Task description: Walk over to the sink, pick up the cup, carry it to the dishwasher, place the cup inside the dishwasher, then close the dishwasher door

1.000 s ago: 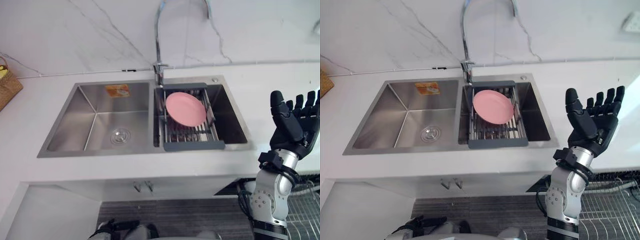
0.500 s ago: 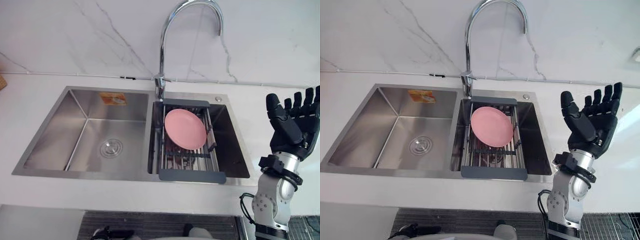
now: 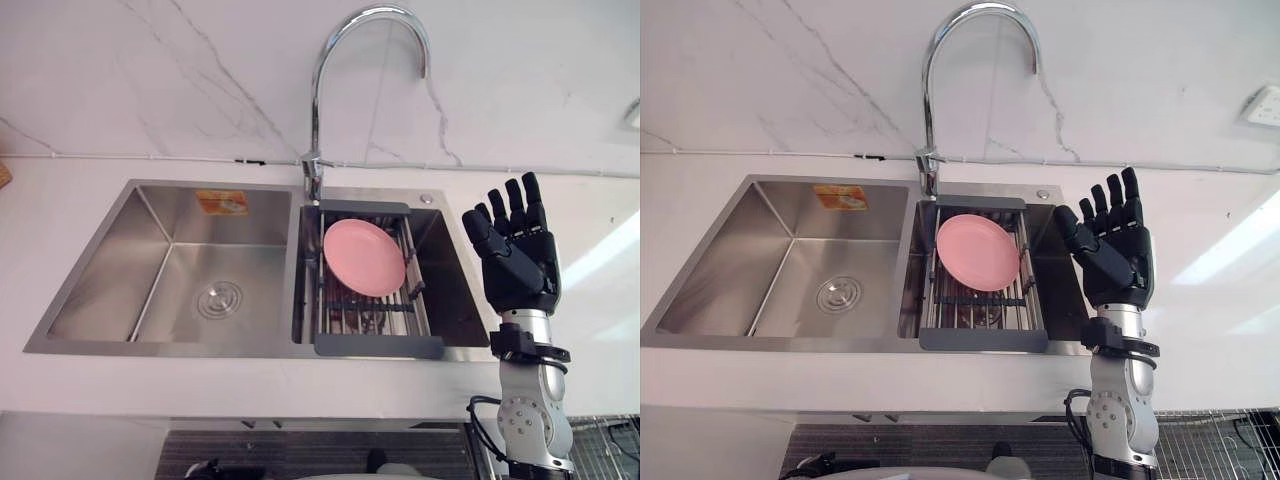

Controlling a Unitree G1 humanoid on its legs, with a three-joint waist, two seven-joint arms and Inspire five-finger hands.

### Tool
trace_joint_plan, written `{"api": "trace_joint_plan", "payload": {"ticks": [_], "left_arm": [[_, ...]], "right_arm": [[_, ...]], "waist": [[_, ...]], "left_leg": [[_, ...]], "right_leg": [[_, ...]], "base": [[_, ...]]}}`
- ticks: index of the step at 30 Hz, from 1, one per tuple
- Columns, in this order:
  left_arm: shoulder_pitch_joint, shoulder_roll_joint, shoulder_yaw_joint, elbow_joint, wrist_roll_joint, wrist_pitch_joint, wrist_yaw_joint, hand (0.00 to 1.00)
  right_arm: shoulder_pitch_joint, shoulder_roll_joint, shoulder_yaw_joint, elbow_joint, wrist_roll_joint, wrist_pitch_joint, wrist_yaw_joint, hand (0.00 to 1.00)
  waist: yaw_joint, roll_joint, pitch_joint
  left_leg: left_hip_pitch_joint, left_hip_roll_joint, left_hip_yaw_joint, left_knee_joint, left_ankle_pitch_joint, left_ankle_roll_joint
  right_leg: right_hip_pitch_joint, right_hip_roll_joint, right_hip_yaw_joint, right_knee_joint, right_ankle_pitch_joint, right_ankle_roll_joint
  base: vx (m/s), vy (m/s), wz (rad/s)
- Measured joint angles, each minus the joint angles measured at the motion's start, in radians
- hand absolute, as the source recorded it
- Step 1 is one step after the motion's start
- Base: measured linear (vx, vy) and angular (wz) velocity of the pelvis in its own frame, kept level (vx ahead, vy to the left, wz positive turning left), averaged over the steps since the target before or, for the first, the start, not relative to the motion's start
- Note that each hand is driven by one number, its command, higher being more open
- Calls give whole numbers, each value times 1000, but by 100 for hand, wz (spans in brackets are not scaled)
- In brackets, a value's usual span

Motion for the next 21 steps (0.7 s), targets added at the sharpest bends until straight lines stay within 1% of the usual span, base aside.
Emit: {"api": "trace_joint_plan", "payload": {"ticks": [2, 4, 5, 7, 8, 9, 12, 18, 21], "left_arm": [[7, 2, -2, 0, -52, -16, -4, 100], [23, 5, -7, 1, -113, -43, -8, 100], [30, 5, -7, 1, -138, -53, -11, 100], [43, 5, -7, 5, -179, -77, -24, 100], [44, 6, -7, 5, -181, -79, -26, 100], [45, 6, -9, 8, -184, -87, -30, 100], [45, 9, -12, 15, -183, -88, -42, 100], [42, 10, -18, 19, -171, -87, -48, 100], [39, 14, -31, 19, -171, -85, -51, 100]], "right_arm": [[-2, -18, 16, 0, -2, 19, -8, 100], [-4, -31, 17, 2, -24, 59, -7, 100], [-6, -41, 17, 7, -50, 75, -6, 100], [-13, -74, 17, 30, -152, 113, 13, 100], [-13, -79, 17, 34, -164, 117, 17, 100], [-12, -101, 17, 61, -228, 145, 57, 100], [-4, -135, 26, 84, -346, 165, 119, 100], [-14, -238, 97, 86, -548, 166, 208, 100], [-15, -257, 121, 86, -582, 166, 228, 100]], "waist": [[10, 1, -3], [13, 1, -3], [13, 2, -4], [13, 4, -6], [13, 4, -6], [12, 4, -6], [6, 6, -7], [7, 7, -10], [8, 6, -11]], "left_leg": [[-6, 0, 0, -1, 2, 0], [-9, 0, -4, -7, 6, 0], [-8, 0, -4, -11, 8, 0], [-8, 1, 6, -15, 8, 0], [-8, 1, 8, -15, 8, 0], [-6, 1, 24, -17, 9, 0], [-1, 0, 33, -17, 9, 1], [1, 0, 35, -26, 25, 0], [-2, 0, 34, -37, 38, -2]], "right_leg": [[1, 1, -5, -13, 7, 0], [-2, 1, -18, -14, 8, 1], [-5, 1, -20, -14, 8, 1], [-14, 3, -20, -18, 14, 2], [-15, 4, -20, -18, 15, 2], [-20, 4, -19, -18, 22, 3], [-23, 1, -20, -19, 31, 5], [-28, 2, -23, -21, 41, -5], [-34, 3, -25, -21, 46, -11]], "base": [[-33, -34, 5], [-31, -34, 8], [-40, -27, -1], [-43, -24, -10], [-30, -14, -23], [-33, -12, -23], [-56, -11, -17], [-96, -35, -2], [-117, -56, 1]]}}
